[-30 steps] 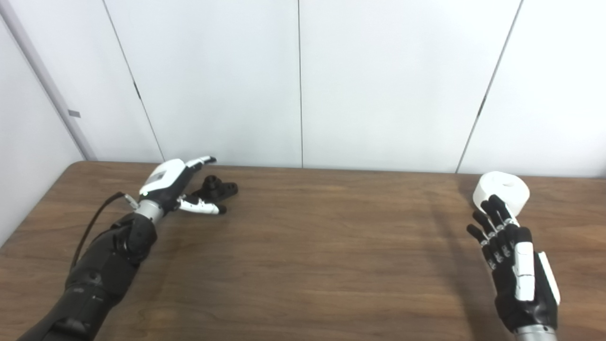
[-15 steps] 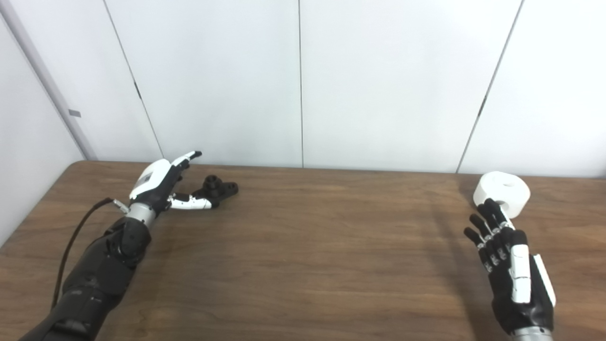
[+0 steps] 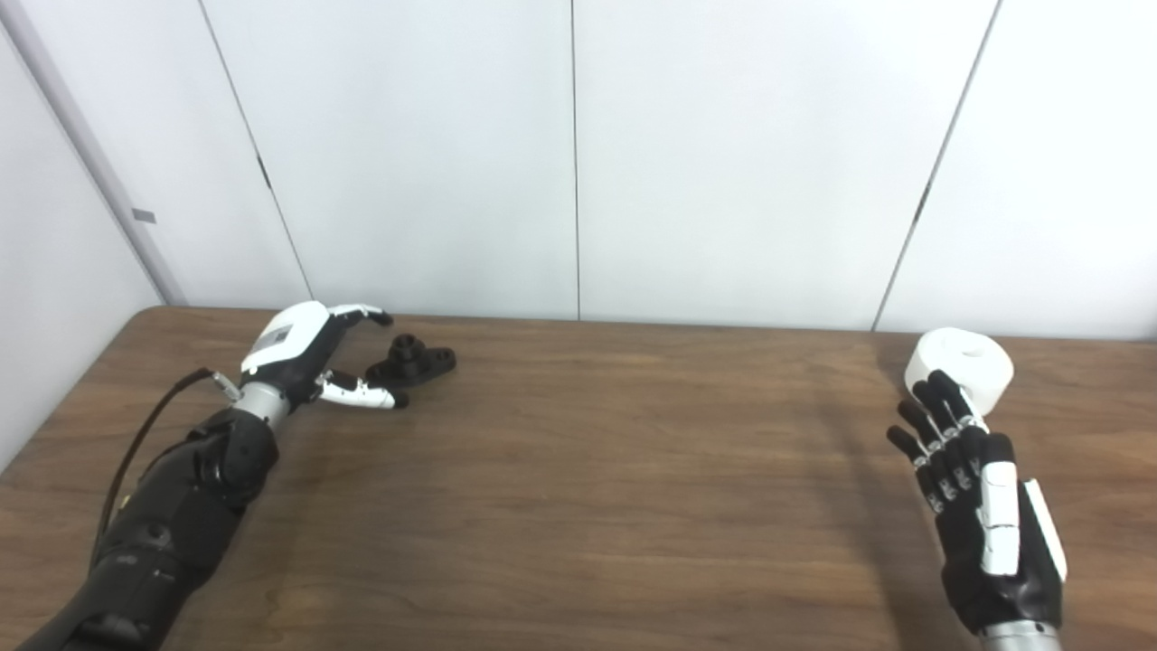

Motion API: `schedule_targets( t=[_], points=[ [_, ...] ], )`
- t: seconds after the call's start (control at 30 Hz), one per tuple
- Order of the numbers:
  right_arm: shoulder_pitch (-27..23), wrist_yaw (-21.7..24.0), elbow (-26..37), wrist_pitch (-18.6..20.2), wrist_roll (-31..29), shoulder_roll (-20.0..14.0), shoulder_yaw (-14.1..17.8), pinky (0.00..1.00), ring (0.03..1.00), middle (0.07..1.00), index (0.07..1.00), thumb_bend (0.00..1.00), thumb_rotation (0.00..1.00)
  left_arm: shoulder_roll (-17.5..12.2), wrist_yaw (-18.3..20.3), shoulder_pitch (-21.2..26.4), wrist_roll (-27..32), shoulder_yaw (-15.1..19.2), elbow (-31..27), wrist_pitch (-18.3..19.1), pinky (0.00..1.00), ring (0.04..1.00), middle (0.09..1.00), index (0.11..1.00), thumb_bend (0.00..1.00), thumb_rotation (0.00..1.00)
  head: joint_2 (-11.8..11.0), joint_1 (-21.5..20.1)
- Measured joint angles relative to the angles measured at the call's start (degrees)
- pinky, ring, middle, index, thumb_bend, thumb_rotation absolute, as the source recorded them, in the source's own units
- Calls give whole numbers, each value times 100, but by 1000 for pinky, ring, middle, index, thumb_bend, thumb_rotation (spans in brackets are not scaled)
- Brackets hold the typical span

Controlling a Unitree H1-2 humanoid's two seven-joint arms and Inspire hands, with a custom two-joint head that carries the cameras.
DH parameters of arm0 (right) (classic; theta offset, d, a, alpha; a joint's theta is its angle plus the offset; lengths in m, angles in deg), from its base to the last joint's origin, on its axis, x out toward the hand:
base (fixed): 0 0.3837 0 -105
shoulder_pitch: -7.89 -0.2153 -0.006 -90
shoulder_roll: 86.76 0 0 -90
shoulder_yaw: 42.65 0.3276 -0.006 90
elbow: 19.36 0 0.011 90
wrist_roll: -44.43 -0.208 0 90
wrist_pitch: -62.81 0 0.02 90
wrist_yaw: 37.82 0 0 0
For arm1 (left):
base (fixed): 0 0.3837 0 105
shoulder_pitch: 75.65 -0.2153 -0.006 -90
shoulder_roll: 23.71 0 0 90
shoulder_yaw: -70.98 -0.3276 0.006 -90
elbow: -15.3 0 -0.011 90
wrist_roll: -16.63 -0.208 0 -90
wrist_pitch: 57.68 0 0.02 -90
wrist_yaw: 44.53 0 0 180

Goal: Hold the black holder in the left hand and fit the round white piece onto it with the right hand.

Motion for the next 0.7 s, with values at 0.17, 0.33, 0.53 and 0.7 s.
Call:
schedule_targets(
  t=[0.17,0.33,0.53,0.7],
  points=[
    [5,-31,37,36,5,-2,2,885,924,937,918,476,961,1,18,-7,-51,-34,-15,9,851,901,836,692,1000,270,44,0],
    [5,-62,125,120,10,-3,3,899,927,938,916,482,949,2,16,-7,-64,-37,-37,3,827,878,812,656,1000,254,88,9],
    [1,-80,197,174,14,2,-4,910,932,939,917,479,951,-27,-136,4,-276,-183,-34,-52,808,861,796,623,1000,257,114,-9],
    [2,-79,204,172,13,0,-19,906,932,940,919,469,960,-31,-186,73,-346,-291,4,-122,793,859,796,621,1000,277,150,-26]
  ],
)
